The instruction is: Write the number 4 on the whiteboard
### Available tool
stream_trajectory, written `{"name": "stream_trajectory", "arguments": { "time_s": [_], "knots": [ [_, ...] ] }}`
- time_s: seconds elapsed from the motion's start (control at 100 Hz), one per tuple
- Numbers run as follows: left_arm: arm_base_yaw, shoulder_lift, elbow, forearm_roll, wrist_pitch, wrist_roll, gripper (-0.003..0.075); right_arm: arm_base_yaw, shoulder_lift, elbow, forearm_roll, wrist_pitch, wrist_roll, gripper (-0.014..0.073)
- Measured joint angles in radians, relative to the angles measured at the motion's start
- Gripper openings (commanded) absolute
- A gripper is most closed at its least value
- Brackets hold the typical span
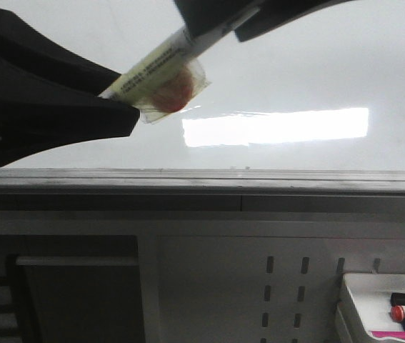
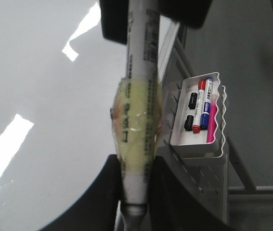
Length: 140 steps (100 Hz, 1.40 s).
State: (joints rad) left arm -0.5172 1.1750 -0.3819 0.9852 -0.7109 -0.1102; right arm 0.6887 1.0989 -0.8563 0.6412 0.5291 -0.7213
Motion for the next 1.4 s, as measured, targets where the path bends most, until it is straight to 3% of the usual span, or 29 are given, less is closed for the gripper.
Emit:
{"name": "stream_trajectory", "arguments": {
  "time_s": [0.07, 0.14, 0.27, 0.34, 0.41, 0.58, 0.65, 0.94, 1.23, 1.4],
  "knots": [
    [0.0, 0.0, 0.0, 0.0, 0.0, 0.0, -0.002, 0.0, 0.034, -0.011, 0.004, 0.0, -0.002, 0.0319],
    [0.0, 0.0, 0.0, 0.0, 0.0, 0.0, -0.002, 0.004, 0.052, -0.015, 0.012, -0.002, -0.002, 0.0237],
    [0.0, 0.0, 0.0, 0.0, 0.0, 0.0, -0.0019, 0.004, 0.057, -0.015, 0.019, -0.01, -0.002, -0.0076],
    [0.0, 0.0, 0.0, 0.004, 0.0, 0.0, -0.0001, 0.008, 0.057, -0.015, 0.028, -0.008, -0.002, -0.0064],
    [0.0, 0.0, 0.0, 0.004, 0.0, 0.0, 0.0066, 0.008, 0.057, -0.015, 0.03, -0.005, -0.004, -0.0064],
    [0.0, 0.0, 0.0, -0.01, 0.0, 0.0, 0.0341, 0.008, 0.057, -0.017, 0.029, 0.009, -0.004, -0.0064],
    [0.002, 0.0, 0.0, -0.054, 0.0, 0.0, 0.0399, 0.008, 0.057, -0.017, 0.029, 0.016, -0.004, -0.0064],
    [0.045, -0.106, 0.002, -0.211, 0.126, -0.018, 0.0407, -0.009, 0.062, -0.024, 0.007, -0.066, -0.004, -0.0064],
    [0.072, -0.294, 0.002, -0.408, 0.43, -0.028, 0.0407, -0.094, 0.193, -0.143, -0.018, -0.122, -0.002, -0.0064],
    [0.072, -0.345, 0.004, -0.449, 0.471, -0.028, 0.0407, -0.114, 0.266, -0.205, -0.025, -0.163, 0.0, -0.0064]
  ]
}}
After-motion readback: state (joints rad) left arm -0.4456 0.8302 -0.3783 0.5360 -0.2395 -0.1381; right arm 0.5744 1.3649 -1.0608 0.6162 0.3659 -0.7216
